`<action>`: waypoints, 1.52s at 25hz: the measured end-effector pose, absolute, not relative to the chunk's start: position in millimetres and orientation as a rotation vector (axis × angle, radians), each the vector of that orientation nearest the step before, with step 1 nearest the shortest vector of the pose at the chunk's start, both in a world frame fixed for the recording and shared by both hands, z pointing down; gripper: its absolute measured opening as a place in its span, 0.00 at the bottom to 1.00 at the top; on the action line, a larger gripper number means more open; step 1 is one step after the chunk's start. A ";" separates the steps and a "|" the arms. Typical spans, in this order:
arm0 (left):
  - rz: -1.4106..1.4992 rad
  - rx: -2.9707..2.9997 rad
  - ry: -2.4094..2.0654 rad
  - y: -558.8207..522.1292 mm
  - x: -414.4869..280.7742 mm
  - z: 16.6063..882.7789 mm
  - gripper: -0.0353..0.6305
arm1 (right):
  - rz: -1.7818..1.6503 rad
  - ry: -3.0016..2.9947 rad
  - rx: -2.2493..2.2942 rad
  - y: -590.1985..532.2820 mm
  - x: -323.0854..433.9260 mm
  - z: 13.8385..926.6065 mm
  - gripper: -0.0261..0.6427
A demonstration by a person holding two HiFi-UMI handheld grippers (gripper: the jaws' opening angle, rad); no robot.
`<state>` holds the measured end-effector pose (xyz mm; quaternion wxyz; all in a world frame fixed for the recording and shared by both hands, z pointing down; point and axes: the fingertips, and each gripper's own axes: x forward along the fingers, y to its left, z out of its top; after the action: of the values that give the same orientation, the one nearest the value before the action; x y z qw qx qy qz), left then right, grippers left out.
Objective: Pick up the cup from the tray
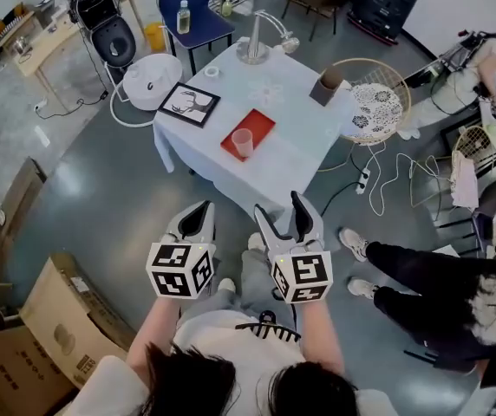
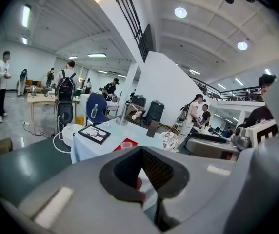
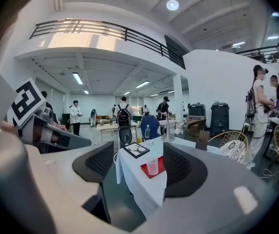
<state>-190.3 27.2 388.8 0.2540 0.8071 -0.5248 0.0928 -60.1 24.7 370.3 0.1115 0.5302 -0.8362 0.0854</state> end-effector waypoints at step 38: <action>0.394 1.819 -1.545 -177.0 -175.5 543.9 0.05 | 0.387 -2.320 1.002 -211.8 -105.9 607.5 0.66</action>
<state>-175.5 -177.0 543.9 0.3537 0.7034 -0.5974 0.1524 -105.9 -211.8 607.5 0.2885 0.3754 -0.8688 0.1450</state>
